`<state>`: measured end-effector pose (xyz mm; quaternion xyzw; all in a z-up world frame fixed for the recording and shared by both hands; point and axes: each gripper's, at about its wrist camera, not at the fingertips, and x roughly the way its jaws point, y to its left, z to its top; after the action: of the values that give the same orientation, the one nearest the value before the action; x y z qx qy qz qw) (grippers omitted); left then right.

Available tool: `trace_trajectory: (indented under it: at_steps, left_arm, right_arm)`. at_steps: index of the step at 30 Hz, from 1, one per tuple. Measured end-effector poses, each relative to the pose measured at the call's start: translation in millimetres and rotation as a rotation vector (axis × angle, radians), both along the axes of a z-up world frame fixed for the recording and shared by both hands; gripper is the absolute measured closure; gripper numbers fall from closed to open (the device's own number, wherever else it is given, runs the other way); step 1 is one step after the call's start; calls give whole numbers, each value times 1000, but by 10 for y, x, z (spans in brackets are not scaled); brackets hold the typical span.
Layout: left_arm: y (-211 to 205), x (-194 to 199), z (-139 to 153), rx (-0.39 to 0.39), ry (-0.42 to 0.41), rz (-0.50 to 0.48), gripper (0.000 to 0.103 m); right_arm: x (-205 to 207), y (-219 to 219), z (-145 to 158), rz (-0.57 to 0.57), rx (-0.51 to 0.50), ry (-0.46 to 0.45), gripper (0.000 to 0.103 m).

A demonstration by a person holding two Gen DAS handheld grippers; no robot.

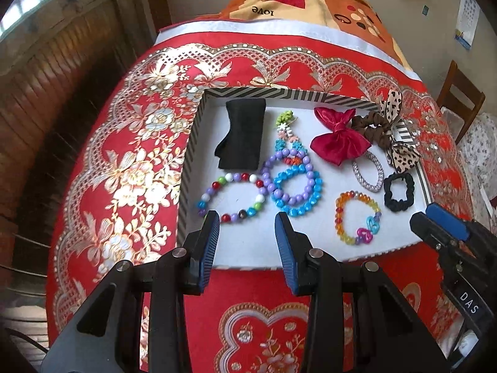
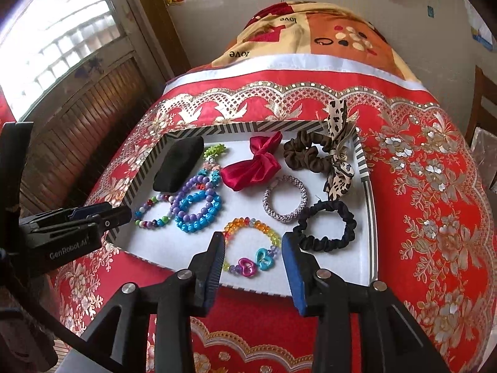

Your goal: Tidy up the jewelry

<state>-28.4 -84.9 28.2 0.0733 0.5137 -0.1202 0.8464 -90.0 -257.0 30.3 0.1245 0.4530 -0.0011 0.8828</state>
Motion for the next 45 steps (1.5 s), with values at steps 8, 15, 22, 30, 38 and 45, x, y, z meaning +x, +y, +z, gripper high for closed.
trace_trajectory:
  at_steps: [8,15,22,30,38,45]
  left_arm:
    - [62,-165,68,8,-29,8,67]
    - [71,-241,103,9,-41,-1,67]
    - [72,-311,183,8,-74,-4,67]
    - [58,-364,266,11,-107,-6,67]
    - [68,-387,341,24,-147,1,67]
    - [95,-371,381,42,-178,11,67]
  right_arm:
    - [-148,51,82,-18,-23,-21,64]
    - [-227,71,114,-25,-26,-26,63]
    - [-304,73,161,-36,-43,-36,63]
    - [-356,98,269,-53,-76,-62,61]
    - [-351,134,339,-53,-86,-82,59]
    - [-320,139,385,-55,-90,-96,50]
